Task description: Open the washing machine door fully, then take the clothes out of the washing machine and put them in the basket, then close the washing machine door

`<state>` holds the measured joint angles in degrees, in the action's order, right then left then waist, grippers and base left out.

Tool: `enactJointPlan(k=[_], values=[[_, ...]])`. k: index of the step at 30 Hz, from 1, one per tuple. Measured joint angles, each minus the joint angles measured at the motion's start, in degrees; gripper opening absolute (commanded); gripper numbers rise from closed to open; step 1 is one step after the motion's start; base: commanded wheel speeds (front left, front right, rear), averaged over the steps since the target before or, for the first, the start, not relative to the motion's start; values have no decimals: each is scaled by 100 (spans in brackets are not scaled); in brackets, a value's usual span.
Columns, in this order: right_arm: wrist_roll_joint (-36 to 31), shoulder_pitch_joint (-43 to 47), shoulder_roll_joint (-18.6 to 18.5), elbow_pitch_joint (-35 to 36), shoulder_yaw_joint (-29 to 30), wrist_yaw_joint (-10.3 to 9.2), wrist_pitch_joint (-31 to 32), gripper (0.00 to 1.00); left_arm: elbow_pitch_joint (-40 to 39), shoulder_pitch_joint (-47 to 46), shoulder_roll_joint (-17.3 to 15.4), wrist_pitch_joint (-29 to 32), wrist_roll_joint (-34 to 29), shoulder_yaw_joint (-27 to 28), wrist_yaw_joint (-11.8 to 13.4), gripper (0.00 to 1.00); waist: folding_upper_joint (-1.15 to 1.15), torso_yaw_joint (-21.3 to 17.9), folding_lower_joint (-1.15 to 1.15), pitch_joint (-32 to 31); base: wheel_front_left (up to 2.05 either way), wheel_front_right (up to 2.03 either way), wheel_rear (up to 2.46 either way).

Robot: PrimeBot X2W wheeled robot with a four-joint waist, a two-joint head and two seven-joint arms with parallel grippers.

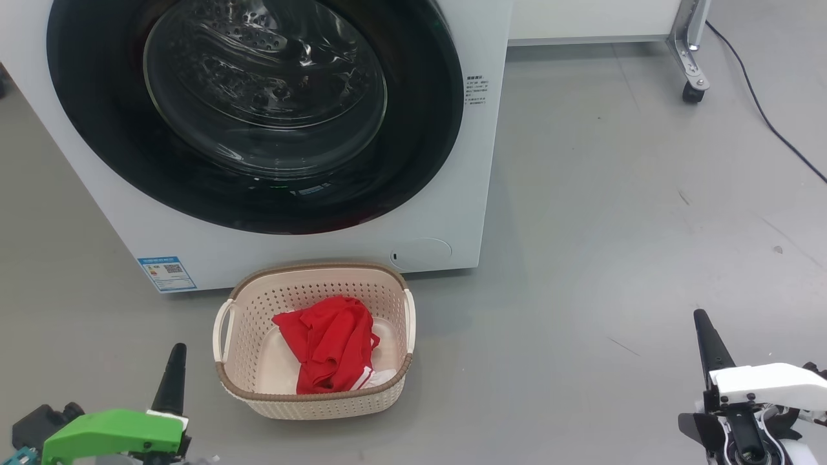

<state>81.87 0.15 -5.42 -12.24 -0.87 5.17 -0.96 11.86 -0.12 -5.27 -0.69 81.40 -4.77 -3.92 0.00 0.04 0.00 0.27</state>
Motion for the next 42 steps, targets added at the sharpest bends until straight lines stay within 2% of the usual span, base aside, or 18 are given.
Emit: enactJointPlan(k=[18, 42], values=[[1356, -252, 1, -231, 337, 126, 316, 0, 224, -172, -7, 234, 1428, 352, -249, 0, 0, -4, 0, -5, 0, 0, 0], [1392, -318, 1, -303, 361, 133, 320, 0, 304, -235, -8, 271, 1448, 393, -281, 0, 0, -4, 0, -9, 0, 0, 0]])
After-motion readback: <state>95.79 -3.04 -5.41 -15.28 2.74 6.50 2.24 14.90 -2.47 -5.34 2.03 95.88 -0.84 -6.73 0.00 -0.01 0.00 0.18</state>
